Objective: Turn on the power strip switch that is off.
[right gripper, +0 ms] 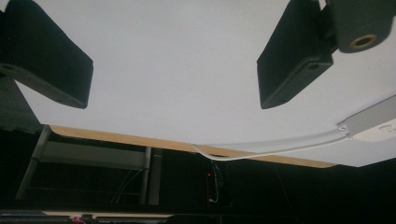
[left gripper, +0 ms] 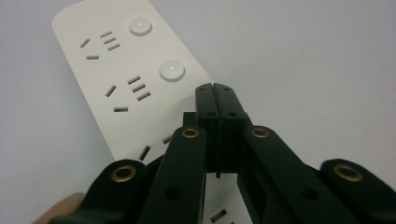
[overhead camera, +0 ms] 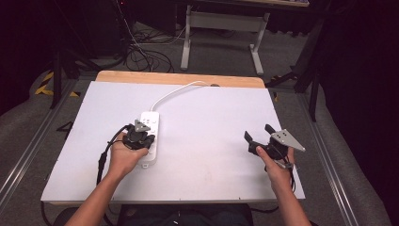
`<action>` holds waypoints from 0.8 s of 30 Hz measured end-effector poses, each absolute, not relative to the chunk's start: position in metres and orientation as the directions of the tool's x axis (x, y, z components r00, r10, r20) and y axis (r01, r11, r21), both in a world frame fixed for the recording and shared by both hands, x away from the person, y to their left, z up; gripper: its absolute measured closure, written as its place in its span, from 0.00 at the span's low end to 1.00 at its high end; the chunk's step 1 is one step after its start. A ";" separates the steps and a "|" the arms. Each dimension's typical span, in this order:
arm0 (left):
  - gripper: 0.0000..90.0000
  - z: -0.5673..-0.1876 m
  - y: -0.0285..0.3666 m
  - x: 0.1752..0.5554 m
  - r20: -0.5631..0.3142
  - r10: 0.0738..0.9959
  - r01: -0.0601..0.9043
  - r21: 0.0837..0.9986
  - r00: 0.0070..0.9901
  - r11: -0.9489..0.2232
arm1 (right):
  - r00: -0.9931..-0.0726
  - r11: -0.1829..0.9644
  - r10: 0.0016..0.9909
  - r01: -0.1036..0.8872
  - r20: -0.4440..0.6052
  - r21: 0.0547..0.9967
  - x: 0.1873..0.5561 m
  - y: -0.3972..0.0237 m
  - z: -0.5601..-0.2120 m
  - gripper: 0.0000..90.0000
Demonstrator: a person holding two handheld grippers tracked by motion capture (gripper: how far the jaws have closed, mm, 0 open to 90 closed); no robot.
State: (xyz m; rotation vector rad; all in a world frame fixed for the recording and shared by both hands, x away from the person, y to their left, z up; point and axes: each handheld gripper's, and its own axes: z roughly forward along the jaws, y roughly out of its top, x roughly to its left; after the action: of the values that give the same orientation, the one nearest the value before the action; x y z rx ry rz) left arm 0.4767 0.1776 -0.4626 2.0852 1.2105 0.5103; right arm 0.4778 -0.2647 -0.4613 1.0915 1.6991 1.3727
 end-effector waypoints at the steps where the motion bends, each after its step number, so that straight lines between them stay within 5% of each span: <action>1: 1.00 -0.463 0.177 0.476 0.022 0.871 0.606 0.710 0.490 -0.359 | -0.412 0.090 0.911 0.187 -0.005 0.978 0.478 -0.265 -0.461 0.12; 24: 1.00 -0.453 0.184 0.474 0.015 0.887 0.571 0.760 0.461 -0.309 | -0.411 0.089 0.912 0.194 -0.002 0.977 0.479 -0.265 -0.462 0.12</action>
State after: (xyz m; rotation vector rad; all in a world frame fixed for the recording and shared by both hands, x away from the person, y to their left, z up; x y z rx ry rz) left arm 0.4740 0.1842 -0.4532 2.0106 1.2122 0.5766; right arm 0.4793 -0.2652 -0.4619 1.0989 1.7023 1.3695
